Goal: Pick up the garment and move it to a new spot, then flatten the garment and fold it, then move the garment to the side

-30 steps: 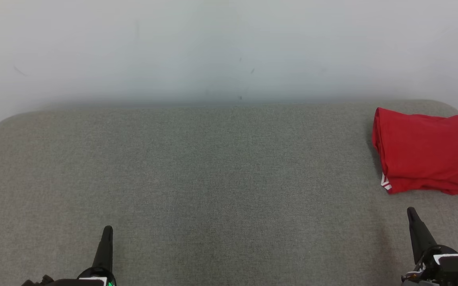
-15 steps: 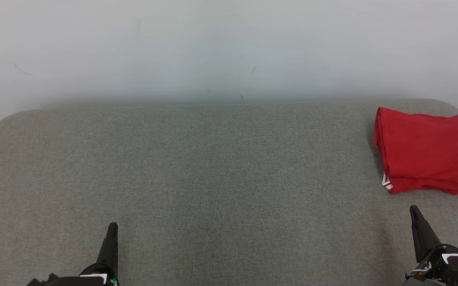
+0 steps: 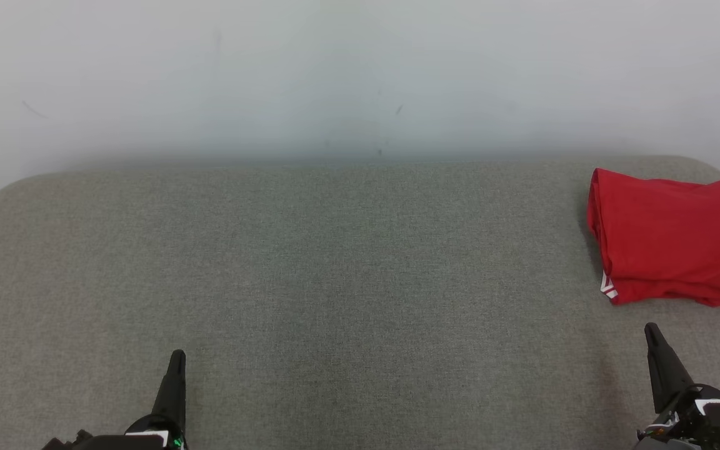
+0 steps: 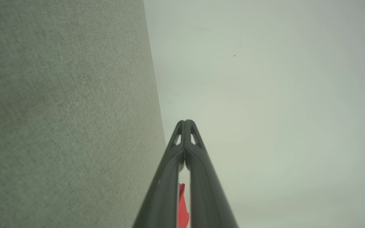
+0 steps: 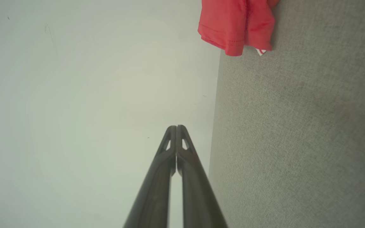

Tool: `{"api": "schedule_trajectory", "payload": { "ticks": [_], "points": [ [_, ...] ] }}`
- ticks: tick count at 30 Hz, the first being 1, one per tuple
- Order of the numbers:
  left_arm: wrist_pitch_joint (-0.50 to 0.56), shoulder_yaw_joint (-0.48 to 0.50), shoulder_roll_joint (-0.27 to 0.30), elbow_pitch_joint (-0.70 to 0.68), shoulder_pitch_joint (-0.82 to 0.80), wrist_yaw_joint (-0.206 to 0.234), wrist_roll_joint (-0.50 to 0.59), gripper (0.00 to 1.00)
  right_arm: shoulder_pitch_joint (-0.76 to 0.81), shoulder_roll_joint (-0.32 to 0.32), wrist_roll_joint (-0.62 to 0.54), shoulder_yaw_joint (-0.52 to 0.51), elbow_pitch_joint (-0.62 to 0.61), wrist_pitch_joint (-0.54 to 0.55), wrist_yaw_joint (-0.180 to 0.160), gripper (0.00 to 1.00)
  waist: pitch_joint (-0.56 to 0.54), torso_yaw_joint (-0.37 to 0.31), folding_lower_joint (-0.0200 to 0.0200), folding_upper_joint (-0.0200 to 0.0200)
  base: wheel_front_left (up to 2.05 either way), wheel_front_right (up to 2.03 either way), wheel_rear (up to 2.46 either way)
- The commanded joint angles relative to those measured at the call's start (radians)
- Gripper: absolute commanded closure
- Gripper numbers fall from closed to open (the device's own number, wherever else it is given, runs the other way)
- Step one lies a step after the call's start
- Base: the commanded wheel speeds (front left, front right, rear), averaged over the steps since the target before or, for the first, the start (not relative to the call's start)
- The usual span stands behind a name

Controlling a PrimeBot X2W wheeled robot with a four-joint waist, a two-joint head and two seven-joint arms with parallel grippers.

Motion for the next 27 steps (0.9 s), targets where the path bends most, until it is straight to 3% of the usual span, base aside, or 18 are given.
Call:
{"api": "schedule_trajectory", "payload": {
  "ticks": [1, 27],
  "points": [
    [0.0, -0.002, -0.001, 0.0, -0.011, -0.002, -0.008, 1.0, -0.007, 0.002, -0.002, -0.002, 0.001, 0.005, -0.002, 1.0, 0.0, 0.0, 0.0, 0.0, 0.0, 0.0, 0.0],
    [0.0, -0.002, 0.0, 0.0, -0.011, -0.002, -0.008, 1.0, -0.008, 0.004, -0.006, -0.005, 0.002, 0.006, -0.002, 1.0, 0.0, 0.0, 0.0, 0.0, 0.0, 0.0, 0.0]
  ]
}}
